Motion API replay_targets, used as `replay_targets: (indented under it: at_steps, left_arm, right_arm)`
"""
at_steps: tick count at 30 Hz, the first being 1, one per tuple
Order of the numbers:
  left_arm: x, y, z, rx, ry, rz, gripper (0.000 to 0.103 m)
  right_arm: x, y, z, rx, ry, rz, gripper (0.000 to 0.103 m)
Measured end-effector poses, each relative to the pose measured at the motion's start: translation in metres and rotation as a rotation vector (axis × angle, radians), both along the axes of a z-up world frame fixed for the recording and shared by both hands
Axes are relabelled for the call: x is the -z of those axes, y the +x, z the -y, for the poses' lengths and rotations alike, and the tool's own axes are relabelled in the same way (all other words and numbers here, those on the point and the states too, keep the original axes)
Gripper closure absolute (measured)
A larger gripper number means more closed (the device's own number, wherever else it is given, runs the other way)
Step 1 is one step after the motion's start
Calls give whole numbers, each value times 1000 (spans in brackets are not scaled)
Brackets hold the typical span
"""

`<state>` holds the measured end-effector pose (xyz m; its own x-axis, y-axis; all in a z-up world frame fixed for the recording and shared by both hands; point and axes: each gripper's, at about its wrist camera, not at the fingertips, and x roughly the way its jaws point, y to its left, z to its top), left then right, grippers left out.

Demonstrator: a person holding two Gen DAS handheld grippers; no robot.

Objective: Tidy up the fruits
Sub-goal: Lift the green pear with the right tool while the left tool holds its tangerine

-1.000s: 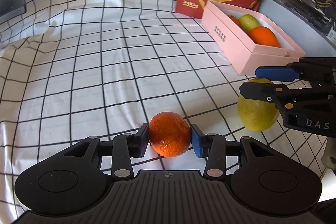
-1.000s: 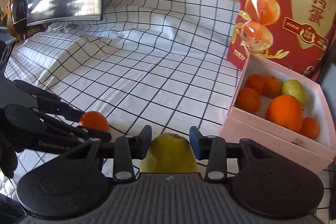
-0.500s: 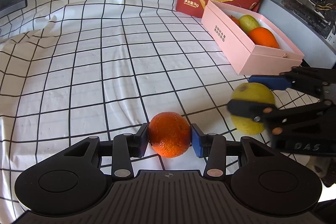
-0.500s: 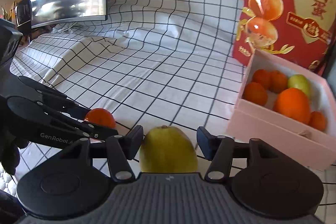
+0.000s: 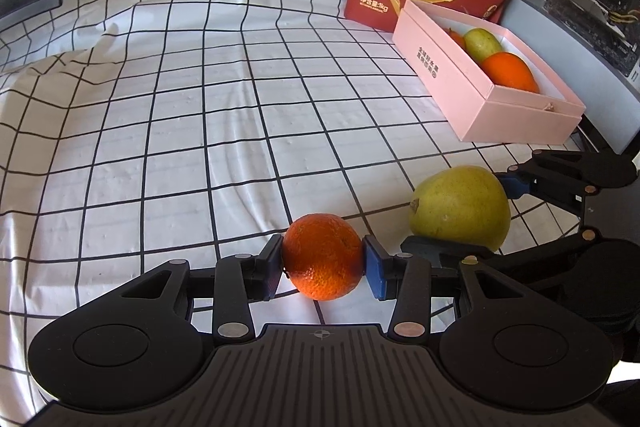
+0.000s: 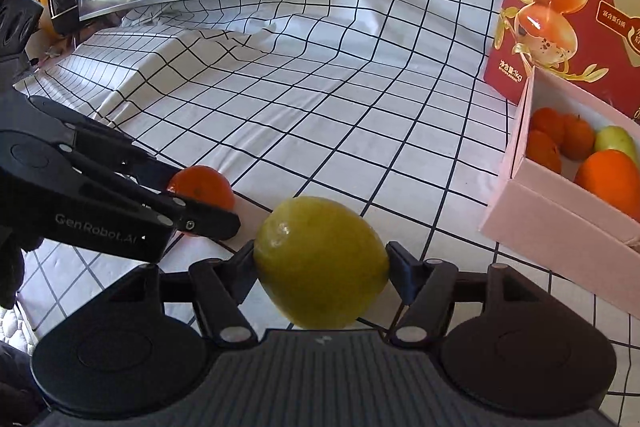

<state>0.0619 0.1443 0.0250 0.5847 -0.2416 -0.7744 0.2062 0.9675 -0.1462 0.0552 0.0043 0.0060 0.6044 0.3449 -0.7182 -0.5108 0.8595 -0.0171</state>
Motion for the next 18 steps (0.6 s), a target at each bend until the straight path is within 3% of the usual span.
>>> replay_targets:
  at_steps: [12,18]
  left_arm:
    - [3,2,4,35,26,31,55]
    - [2,3,10,111,94,22,55]
  right_arm:
    - [-7,-9,25,94,-32,-9,39]
    - [-8,-16,51,193,-25,-39,39]
